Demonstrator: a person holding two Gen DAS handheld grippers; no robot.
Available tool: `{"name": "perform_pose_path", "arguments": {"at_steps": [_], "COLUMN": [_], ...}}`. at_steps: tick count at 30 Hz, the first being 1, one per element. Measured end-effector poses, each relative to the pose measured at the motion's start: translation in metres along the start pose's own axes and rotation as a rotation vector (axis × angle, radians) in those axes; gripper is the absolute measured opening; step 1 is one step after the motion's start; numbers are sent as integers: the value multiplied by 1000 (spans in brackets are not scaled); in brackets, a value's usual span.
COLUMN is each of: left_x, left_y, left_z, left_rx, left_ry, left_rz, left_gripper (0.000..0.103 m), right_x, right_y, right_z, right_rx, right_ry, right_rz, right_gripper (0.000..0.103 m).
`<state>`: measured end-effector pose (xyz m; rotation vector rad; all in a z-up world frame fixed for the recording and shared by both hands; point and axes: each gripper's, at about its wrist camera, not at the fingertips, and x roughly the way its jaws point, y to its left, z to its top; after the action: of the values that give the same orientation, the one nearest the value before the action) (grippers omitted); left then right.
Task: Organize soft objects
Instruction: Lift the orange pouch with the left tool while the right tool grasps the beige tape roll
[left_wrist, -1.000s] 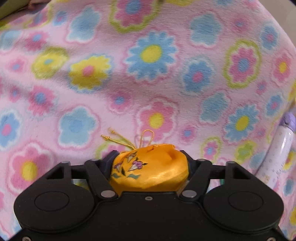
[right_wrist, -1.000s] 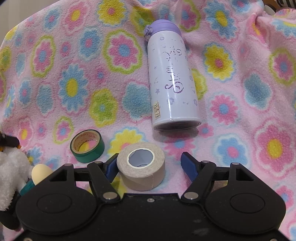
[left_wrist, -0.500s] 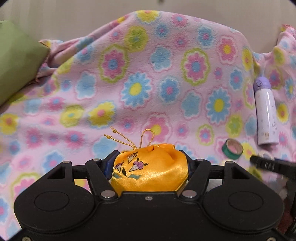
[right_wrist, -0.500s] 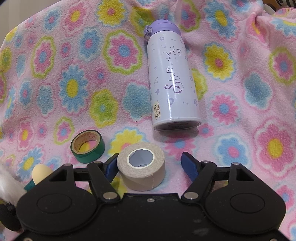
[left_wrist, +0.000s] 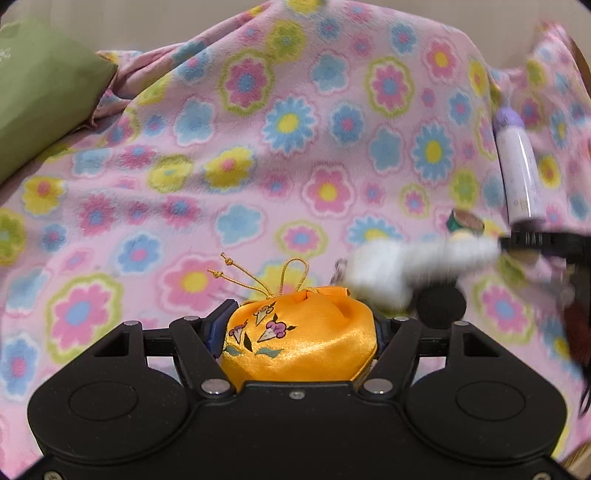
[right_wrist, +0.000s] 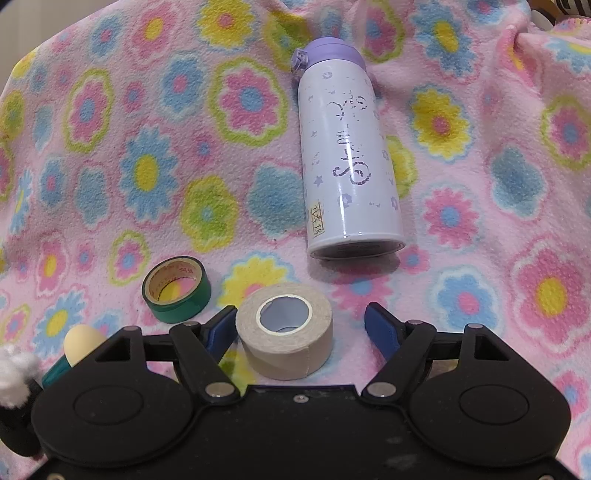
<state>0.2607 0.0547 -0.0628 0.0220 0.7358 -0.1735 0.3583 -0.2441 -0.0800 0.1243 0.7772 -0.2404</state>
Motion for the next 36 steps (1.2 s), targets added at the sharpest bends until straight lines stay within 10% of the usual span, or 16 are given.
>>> {"name": "perform_pose_path", "arguments": {"at_steps": [4, 11, 36], "left_x": [0, 0, 18], "left_y": [-4, -8, -6], "left_z": [-14, -14, -19], "left_rx": [77, 53, -52], "left_ry": [51, 83, -33], "left_rz": [15, 16, 3], "left_gripper": [88, 94, 71], "right_x": [0, 0, -6], "right_y": [1, 2, -6], "right_z": [0, -1, -1], "right_rx": [-1, -3, 34], "right_ry": [1, 3, -23], "right_rz": [0, 2, 59], "right_gripper": [77, 78, 51]}}
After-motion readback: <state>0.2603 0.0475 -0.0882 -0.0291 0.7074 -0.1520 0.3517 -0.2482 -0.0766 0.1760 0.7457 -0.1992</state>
